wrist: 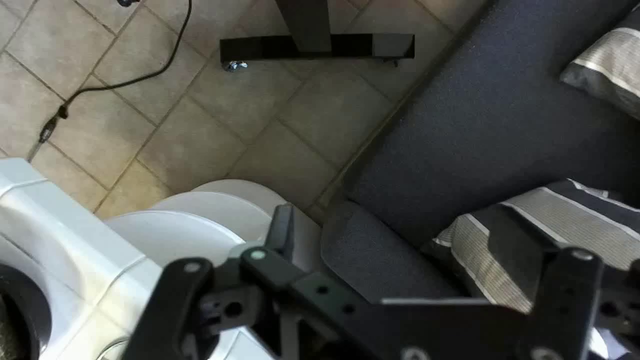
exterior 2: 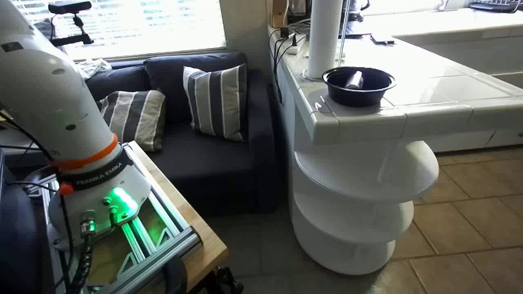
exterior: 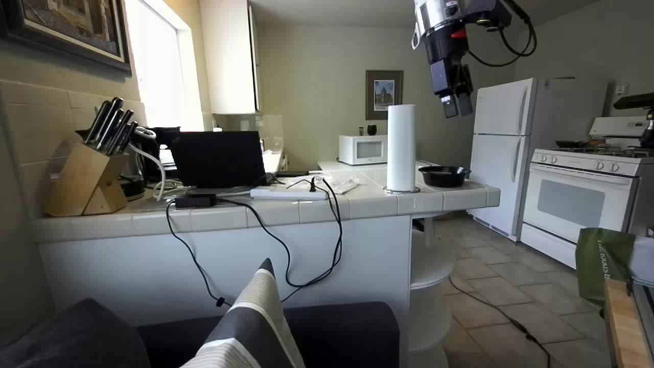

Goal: Move the paper towel roll to the right

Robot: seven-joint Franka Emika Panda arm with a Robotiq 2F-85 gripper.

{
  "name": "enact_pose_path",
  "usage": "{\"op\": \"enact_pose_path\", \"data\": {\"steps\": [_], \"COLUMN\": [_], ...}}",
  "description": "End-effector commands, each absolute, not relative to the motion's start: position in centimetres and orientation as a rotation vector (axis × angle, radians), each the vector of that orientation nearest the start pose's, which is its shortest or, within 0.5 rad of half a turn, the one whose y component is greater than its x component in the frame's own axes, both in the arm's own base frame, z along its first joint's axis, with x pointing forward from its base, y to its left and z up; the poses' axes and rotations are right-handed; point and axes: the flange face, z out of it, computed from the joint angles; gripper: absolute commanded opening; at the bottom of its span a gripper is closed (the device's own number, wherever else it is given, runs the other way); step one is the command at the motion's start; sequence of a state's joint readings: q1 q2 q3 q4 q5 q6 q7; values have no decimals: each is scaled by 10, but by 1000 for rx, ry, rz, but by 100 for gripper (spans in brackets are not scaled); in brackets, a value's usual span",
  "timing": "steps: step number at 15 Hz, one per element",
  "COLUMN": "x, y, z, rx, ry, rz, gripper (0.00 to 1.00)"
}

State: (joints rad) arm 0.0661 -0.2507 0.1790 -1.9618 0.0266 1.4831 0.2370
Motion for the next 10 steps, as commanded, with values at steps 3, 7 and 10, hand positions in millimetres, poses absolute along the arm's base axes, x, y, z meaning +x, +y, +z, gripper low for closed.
{"op": "enact_pose_path", "data": {"steps": [3,7,10], "x": [440,440,447], "y": [121,121,115], "z": [562,562,568], "rx": [-3194,-3194,-3200], "ry": [5,5,-33], "rz": [356,356,295], "gripper": [100,100,100]}}
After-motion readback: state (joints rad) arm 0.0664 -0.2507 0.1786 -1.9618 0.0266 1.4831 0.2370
